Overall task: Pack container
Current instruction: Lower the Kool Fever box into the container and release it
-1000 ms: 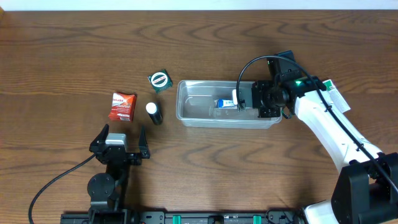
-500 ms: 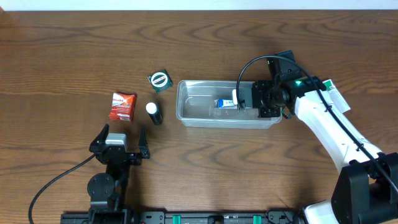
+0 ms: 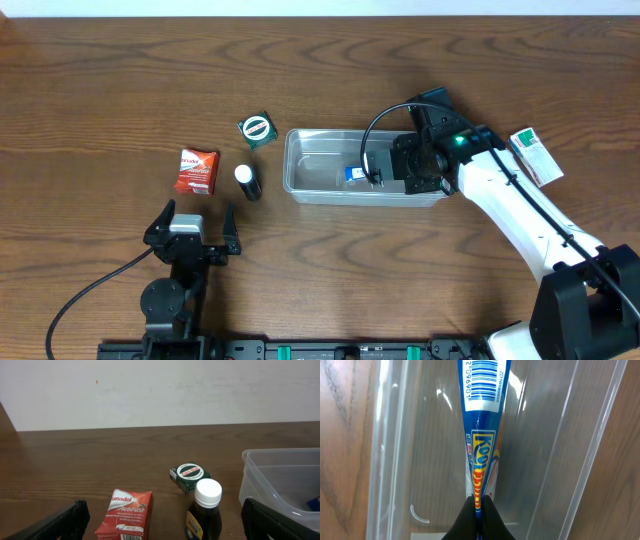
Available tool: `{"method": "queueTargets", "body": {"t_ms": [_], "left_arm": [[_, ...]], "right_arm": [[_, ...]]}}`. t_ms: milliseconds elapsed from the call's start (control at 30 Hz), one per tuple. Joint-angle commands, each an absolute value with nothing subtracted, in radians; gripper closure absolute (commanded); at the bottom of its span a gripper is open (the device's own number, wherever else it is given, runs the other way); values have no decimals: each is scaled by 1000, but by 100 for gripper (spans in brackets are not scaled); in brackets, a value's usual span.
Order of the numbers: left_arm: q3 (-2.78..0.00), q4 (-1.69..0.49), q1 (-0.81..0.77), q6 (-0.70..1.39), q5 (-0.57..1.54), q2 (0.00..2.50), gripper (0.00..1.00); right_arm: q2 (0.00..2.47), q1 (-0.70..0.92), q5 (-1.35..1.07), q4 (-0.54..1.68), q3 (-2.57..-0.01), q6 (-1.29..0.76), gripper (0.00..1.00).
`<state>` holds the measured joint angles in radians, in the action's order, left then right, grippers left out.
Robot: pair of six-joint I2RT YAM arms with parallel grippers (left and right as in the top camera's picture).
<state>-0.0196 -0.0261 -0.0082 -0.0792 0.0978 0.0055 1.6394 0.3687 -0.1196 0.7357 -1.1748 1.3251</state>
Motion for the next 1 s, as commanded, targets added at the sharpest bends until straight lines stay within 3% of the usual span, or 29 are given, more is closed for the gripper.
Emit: {"method": "queueTargets", "body": {"t_ms": [0, 633, 733, 967], "left_arm": [[-4, -63, -4, -86, 120, 6, 2], [-4, -63, -4, -86, 120, 6, 2], [-4, -63, -4, -86, 120, 6, 2], [-4, -63, -4, -86, 120, 6, 2]], "right_arm": [[1641, 376, -86, 723, -1170, 1276, 99], [1641, 377, -30, 692, -1168, 1081, 98], [1641, 377, -34, 691, -1168, 1081, 89], [1641, 379, -34, 691, -1168, 1081, 82]]}}
